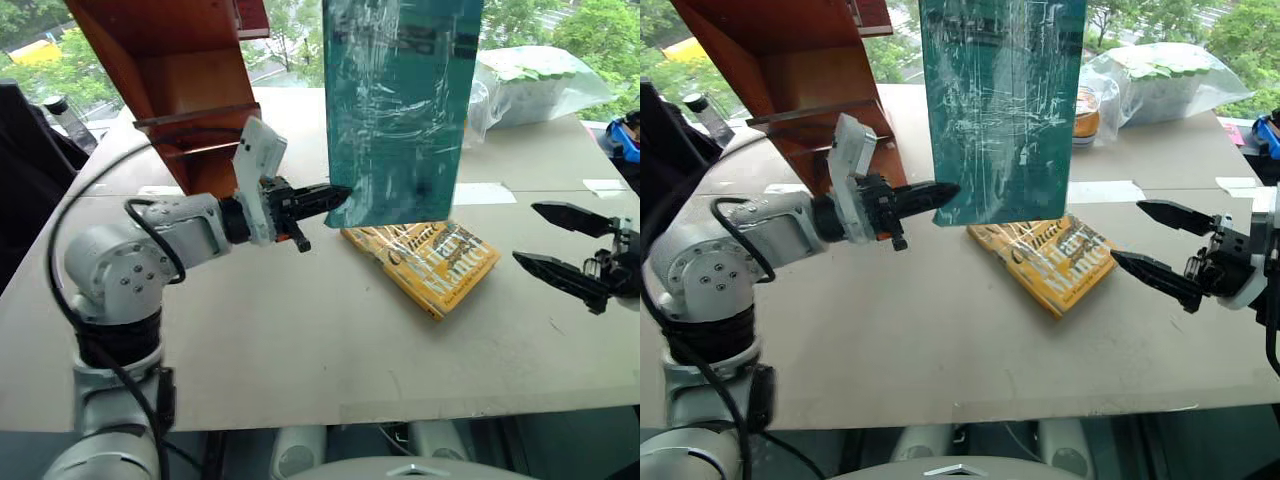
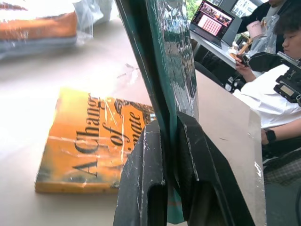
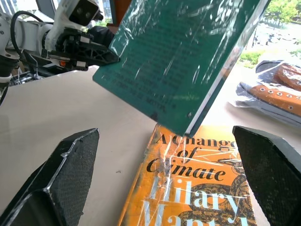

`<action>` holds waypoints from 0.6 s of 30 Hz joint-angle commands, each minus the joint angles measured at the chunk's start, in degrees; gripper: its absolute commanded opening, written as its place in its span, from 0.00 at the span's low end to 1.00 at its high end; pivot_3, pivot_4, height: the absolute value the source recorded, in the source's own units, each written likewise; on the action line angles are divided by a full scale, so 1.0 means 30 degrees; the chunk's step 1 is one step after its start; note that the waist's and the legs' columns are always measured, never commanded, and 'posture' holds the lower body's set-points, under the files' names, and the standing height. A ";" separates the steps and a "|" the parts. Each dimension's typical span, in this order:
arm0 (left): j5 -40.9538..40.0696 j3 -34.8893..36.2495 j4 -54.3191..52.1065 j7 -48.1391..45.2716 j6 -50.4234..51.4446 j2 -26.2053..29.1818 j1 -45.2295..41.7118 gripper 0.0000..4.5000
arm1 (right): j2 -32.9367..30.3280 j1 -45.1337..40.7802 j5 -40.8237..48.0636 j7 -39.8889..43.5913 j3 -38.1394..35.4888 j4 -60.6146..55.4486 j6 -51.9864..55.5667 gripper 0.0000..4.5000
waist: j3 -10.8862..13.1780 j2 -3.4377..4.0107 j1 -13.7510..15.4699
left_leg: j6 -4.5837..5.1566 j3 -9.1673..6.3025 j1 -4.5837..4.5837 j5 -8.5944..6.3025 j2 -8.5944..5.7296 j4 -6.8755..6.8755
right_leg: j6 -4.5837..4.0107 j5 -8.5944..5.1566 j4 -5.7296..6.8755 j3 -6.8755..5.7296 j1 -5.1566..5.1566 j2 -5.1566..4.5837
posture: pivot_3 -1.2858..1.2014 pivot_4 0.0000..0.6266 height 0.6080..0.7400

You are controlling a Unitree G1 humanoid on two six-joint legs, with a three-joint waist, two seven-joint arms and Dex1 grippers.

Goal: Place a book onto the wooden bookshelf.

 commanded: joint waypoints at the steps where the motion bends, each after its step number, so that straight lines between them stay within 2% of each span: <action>1: 0.7659 -0.3577 -0.1273 -0.1692 -0.5656 0.3587 -0.1548 0.00 | -0.0023 -0.1840 0.0292 0.0551 0.0575 0.1297 -0.0524 1.00 | -0.0004 0.0027 -0.0031 | 0.0000 0.0036 0.0034 0.0000 -0.0008 -0.0011 | -0.0004 0.0002 0.0010 0.0034 0.0005 -0.0008 | 0.52 0.24 0.64; 7: 1.3298 -0.4373 -0.0302 -0.0990 -0.7249 0.5149 -0.4616 0.00 | 0.0330 -0.5803 0.0128 0.1559 0.2420 0.4204 -0.0587 1.00 | 0.0045 0.0057 0.0068 | 0.0002 0.0011 -0.0038 0.0001 -0.0002 -0.0028 | 0.0000 -0.0001 0.0001 0.0008 -0.0041 -0.0004 | 0.52 0.24 0.64; 12: 1.7546 -0.4728 0.1612 -0.2119 -1.0218 0.7532 -0.4080 0.00 | 0.1295 -0.7899 0.0752 0.1580 0.3142 0.5760 0.0087 1.00 | 0.0043 0.0066 -0.0081 | 0.0003 0.0028 -0.0163 0.0002 0.0001 -0.0027 | 0.0035 0.0077 0.0019 0.0020 -0.0173 0.0001 | 0.52 0.24 0.64; 15: 1.9529 -0.4935 0.2734 -0.2667 -1.1508 0.8003 -0.4753 0.00 | 0.1561 -0.8663 0.0599 0.1890 0.3497 0.6322 0.0226 1.00 | 0.0048 0.0072 -0.0005 | 0.0002 0.0013 -0.0291 0.0005 0.0007 -0.0025 | 0.0033 0.0079 0.0054 0.0006 -0.0308 0.0012 | 0.52 0.24 0.64; 18: 2.1138 -0.5137 0.3451 -0.3167 -1.2316 0.7723 -0.5568 0.00 | 0.1653 -0.9360 0.0396 0.2098 0.3690 0.6931 0.0186 1.00 | 0.0052 0.0077 0.0003 | 0.0003 0.0027 -0.0305 0.0004 0.0010 -0.0010 | 0.0036 0.0080 0.0044 0.0005 -0.0307 0.0011 | 0.52 0.24 0.64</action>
